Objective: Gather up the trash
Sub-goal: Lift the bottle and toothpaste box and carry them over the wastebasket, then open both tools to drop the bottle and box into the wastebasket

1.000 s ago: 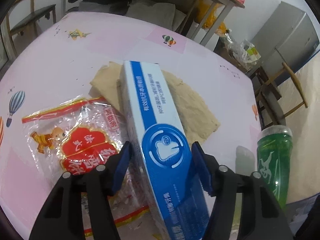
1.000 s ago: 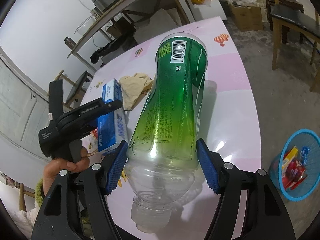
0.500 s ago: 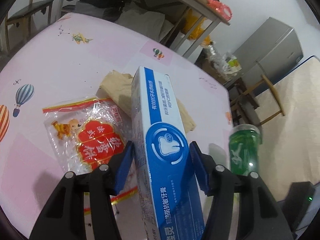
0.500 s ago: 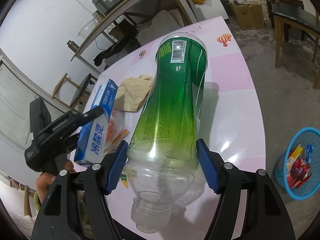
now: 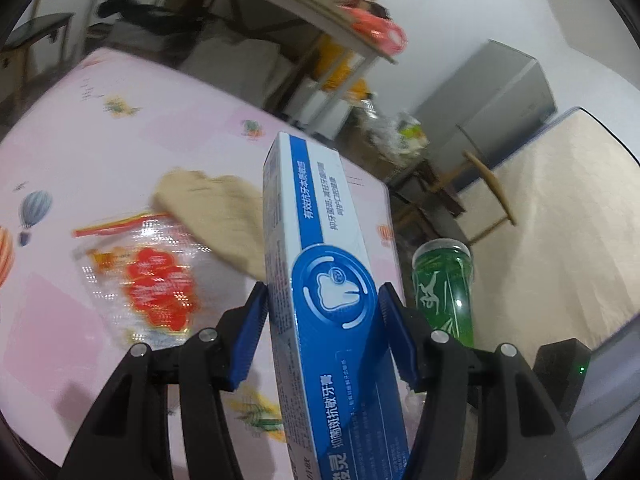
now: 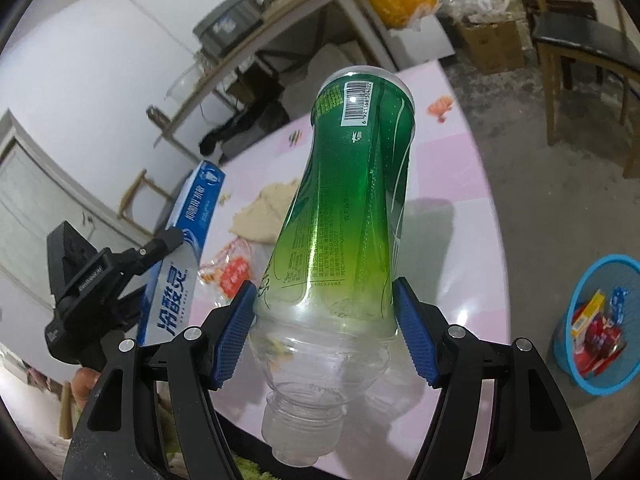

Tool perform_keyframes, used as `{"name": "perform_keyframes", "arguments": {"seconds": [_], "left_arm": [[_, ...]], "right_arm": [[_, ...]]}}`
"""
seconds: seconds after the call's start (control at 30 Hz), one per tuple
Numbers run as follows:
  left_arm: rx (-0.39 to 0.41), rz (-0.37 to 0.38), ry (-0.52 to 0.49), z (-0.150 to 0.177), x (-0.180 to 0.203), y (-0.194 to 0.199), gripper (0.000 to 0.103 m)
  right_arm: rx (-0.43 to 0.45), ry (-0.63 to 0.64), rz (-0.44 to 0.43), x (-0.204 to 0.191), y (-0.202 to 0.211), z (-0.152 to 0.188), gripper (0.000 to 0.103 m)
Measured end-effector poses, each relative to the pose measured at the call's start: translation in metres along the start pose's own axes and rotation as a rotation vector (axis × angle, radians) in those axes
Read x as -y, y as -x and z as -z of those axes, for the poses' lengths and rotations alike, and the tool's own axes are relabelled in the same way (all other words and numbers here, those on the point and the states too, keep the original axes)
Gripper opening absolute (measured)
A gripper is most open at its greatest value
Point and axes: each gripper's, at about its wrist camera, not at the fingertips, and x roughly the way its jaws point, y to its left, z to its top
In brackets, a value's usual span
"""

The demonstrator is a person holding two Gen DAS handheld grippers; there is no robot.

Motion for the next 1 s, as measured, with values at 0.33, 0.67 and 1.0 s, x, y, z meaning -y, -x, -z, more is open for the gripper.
{"name": "perform_keyframes", "arguments": {"seconds": [0.33,0.67,1.0], "left_arm": [[-0.188,0.211,-0.239,0.035,0.139,-0.065,0.055],[-0.557,0.18,-0.379,0.14,0.239,-0.213,0.055],[-0.563,0.072,-0.371,0.163,0.252,-0.273,0.076]], "right_arm": [[0.198,-0.261,0.184,0.113,0.122,0.042,0.065],[0.166,-0.673,0.227,0.254,0.125,0.129,0.066],[0.233,-0.789,0.28,0.349,0.08,0.145,0.077]]}}
